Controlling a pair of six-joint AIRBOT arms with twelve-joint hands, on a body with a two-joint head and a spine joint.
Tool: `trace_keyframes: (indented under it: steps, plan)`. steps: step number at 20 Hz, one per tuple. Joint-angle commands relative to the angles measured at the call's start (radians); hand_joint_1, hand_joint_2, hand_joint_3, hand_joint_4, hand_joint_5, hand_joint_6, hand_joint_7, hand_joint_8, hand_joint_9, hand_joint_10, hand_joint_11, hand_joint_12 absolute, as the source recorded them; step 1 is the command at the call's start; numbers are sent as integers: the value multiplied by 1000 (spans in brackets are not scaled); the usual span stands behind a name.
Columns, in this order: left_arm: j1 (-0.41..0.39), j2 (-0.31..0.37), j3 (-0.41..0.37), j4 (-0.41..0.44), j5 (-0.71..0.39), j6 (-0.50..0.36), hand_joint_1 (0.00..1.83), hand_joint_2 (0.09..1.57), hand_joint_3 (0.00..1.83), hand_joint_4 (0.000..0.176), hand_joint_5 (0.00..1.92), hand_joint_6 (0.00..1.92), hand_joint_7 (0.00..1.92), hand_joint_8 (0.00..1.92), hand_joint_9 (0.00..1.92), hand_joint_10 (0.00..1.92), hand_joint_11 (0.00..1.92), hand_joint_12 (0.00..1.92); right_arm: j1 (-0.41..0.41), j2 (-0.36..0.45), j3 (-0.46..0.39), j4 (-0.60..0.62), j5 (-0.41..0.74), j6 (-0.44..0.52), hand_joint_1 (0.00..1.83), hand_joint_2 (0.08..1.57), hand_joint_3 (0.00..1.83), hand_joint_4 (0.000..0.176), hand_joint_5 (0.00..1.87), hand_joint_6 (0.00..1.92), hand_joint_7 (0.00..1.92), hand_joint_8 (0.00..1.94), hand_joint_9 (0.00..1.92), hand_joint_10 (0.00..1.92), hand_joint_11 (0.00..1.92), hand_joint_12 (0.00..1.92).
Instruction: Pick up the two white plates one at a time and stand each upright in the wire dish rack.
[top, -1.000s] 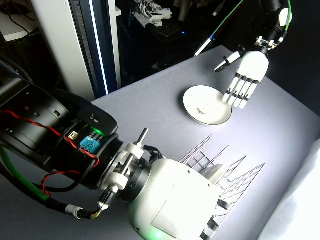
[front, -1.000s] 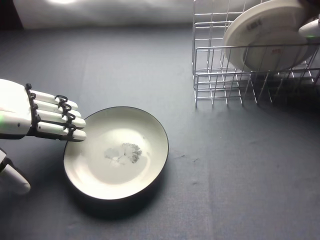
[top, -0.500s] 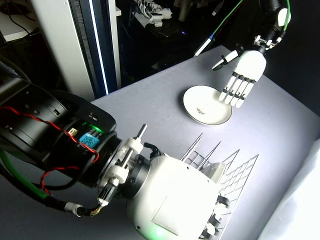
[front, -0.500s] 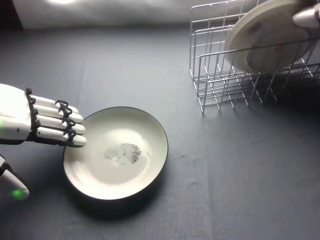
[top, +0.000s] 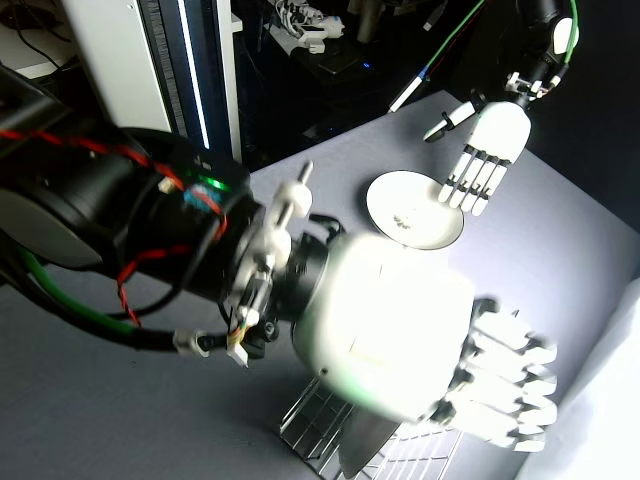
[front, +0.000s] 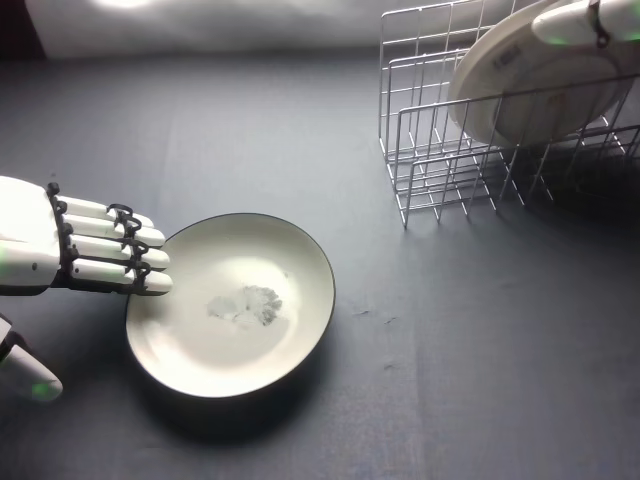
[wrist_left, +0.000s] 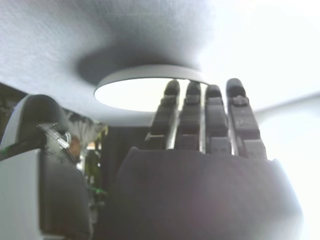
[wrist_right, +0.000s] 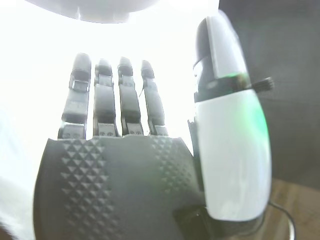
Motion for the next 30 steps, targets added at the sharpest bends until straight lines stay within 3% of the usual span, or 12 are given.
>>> trace_keyframes:
  steps: [1,4,8,12,19,30]
  plan:
    - [7,-9,5,-21,-27,-5,0,1059,0,0,0,0,0,0,0,0,0,0,11,4,-19,-24,139,13,928,882,0,0,0,0,0,0,0,0,0,0]
    - [37,-14,2,-20,-27,-5,0,1051,0,0,0,0,0,0,0,0,3,1,-7,6,-84,-153,184,21,944,803,0,0,0,0,0,0,0,0,0,0]
    - [58,-20,-5,-8,-27,-5,0,1089,10,0,0,0,0,0,0,0,0,0,-45,5,-154,-285,226,25,1131,801,0,0,0,0,0,0,0,0,0,0]
    - [65,-21,-8,-2,-27,-5,0,1081,5,0,0,0,0,0,0,0,0,0,-106,-18,-182,-396,251,28,1300,926,33,0,0,0,0,0,0,0,0,0]
    - [65,-23,-7,-3,-29,-5,0,1061,0,0,0,0,0,0,0,0,0,0,-141,-157,-147,-515,243,23,1414,992,16,0,0,0,0,0,0,0,0,0]
    - [69,-27,-3,-3,-29,-4,0,1052,0,0,0,0,0,0,0,0,0,0,-223,-367,-35,-520,227,-4,1394,1008,12,0,0,0,0,0,0,0,0,0]
